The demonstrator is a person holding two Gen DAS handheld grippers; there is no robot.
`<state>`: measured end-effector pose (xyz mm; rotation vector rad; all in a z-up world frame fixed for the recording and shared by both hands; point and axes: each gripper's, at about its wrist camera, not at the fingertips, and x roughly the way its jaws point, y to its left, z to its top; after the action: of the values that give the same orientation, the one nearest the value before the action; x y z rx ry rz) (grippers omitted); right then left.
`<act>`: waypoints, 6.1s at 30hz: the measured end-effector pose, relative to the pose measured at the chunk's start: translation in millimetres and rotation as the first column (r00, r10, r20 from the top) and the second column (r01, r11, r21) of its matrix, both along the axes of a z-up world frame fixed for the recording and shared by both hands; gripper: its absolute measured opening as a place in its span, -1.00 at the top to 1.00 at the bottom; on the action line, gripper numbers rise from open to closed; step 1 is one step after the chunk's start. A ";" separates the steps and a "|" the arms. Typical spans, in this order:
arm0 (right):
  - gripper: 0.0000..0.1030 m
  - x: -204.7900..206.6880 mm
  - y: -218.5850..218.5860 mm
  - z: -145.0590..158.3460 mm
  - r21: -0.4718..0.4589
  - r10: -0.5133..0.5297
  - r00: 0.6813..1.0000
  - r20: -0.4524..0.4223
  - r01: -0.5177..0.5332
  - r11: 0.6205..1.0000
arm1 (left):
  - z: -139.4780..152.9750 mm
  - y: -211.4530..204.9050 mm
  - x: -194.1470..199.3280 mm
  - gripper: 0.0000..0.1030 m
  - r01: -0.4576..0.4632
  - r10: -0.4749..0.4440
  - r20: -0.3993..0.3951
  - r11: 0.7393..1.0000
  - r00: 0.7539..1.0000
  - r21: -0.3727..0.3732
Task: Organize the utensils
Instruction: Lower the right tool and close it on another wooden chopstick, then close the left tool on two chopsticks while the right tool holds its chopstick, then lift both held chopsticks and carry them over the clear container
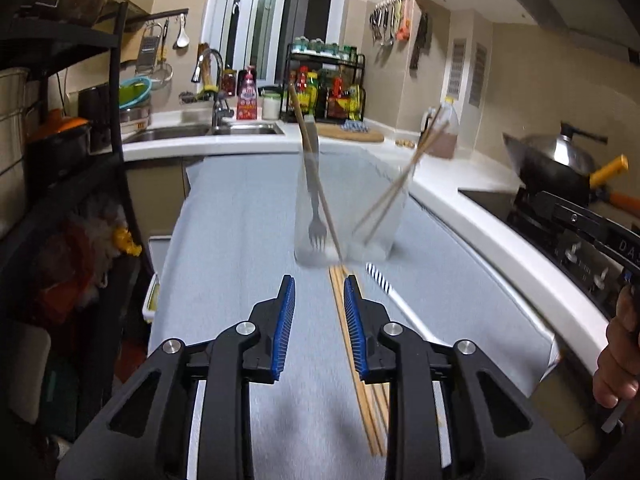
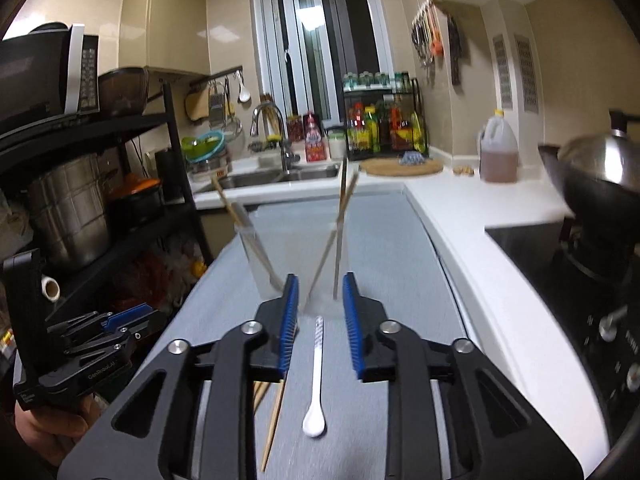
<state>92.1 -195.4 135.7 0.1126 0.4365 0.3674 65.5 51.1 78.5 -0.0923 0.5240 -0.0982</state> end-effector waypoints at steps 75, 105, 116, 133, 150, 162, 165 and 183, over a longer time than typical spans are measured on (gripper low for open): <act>0.85 -25.3 36.2 -134.9 -0.143 0.061 0.968 -0.244 -0.098 0.985 | -96.7 -32.7 -53.8 0.89 -0.033 0.036 -0.054 0.998 0.998 0.055; 0.91 -60.8 23.3 -40.9 -0.103 0.084 0.995 -0.055 -0.089 0.991 | -22.4 -36.2 -76.7 0.90 -0.044 0.039 0.073 0.997 0.997 0.063; 0.91 -66.6 9.5 19.1 -0.042 0.091 0.995 0.030 -0.090 0.995 | 44.5 -17.0 -69.0 0.90 -0.028 0.021 0.132 0.998 0.991 0.052; 0.91 -34.7 21.9 80.9 -0.080 0.094 0.993 0.072 -0.088 0.993 | 108.4 13.6 -20.0 0.90 0.039 -0.034 0.140 0.999 0.990 -0.030; 0.91 19.9 40.9 121.7 -0.120 0.093 0.995 0.022 -0.089 0.989 | 141.7 28.6 51.5 0.90 0.123 -0.113 0.109 0.989 0.988 -0.086; 0.91 82.2 51.5 200.8 -0.117 0.077 0.991 0.107 -0.065 0.991 | 219.9 20.7 115.3 0.90 0.201 -0.187 0.161 0.977 0.969 -0.071; 0.91 95.0 55.0 216.7 -0.114 0.076 0.989 0.126 -0.062 0.992 | 235.9 20.2 126.5 0.90 0.211 -0.194 0.194 0.975 0.962 -0.071; 0.91 186.9 87.8 119.6 -0.169 0.060 0.995 -0.082 -0.073 0.983 | 140.7 13.2 209.1 0.90 0.230 -0.228 0.028 0.971 0.973 -0.064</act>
<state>279.0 -107.7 255.3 -0.0563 0.5473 0.3903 274.7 64.4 219.2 -0.0953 0.5100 -0.3421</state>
